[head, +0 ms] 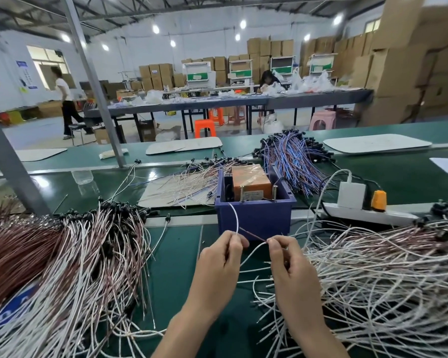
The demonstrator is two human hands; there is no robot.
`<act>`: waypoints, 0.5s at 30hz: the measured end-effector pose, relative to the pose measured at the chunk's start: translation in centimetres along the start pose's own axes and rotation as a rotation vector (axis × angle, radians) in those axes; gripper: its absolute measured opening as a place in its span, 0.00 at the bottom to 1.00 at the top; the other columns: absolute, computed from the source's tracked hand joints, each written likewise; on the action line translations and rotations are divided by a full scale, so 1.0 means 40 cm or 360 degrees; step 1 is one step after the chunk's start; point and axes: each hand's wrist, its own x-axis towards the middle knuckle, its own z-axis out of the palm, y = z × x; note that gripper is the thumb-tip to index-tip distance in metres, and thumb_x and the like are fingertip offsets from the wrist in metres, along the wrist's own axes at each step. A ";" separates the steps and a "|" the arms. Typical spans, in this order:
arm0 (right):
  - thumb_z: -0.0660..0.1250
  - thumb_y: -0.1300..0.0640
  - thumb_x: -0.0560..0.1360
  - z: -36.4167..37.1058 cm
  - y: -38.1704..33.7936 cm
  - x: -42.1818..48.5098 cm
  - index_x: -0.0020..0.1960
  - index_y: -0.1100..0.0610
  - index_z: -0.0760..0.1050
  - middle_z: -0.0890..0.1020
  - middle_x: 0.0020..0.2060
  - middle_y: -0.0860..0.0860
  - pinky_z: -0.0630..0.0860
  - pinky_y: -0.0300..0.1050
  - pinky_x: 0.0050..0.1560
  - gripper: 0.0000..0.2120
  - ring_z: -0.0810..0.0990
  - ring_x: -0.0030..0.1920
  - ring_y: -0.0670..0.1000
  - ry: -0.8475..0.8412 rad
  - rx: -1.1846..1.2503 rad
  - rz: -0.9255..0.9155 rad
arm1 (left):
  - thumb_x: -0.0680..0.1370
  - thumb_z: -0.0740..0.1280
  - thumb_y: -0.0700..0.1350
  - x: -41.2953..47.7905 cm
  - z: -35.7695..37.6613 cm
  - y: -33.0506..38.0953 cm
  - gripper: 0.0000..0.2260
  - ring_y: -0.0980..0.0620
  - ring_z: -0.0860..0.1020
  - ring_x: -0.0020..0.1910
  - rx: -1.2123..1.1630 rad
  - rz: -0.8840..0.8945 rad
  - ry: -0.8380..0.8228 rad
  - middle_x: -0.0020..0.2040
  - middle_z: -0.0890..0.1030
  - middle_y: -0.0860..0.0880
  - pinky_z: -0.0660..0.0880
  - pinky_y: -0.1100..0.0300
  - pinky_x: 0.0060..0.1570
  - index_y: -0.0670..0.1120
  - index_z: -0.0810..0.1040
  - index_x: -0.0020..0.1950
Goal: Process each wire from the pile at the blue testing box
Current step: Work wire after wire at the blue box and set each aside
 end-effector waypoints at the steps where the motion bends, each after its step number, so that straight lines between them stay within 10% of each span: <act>1: 0.56 0.38 0.81 0.000 0.003 0.001 0.51 0.39 0.74 0.79 0.32 0.45 0.71 0.44 0.29 0.10 0.75 0.28 0.46 -0.0026 -0.0079 -0.0046 | 0.84 0.55 0.54 0.007 0.002 0.000 0.13 0.58 0.68 0.26 0.0038 0.0002 0.0035 0.31 0.76 0.59 0.64 0.65 0.30 0.58 0.78 0.49; 15: 0.58 0.42 0.82 0.030 -0.010 0.103 0.46 0.46 0.73 0.79 0.30 0.49 0.71 0.46 0.31 0.12 0.76 0.28 0.48 0.0449 0.0121 0.0320 | 0.79 0.52 0.56 0.069 0.047 -0.020 0.15 0.53 0.62 0.25 0.0238 0.0120 0.0093 0.26 0.67 0.53 0.58 0.59 0.27 0.56 0.63 0.33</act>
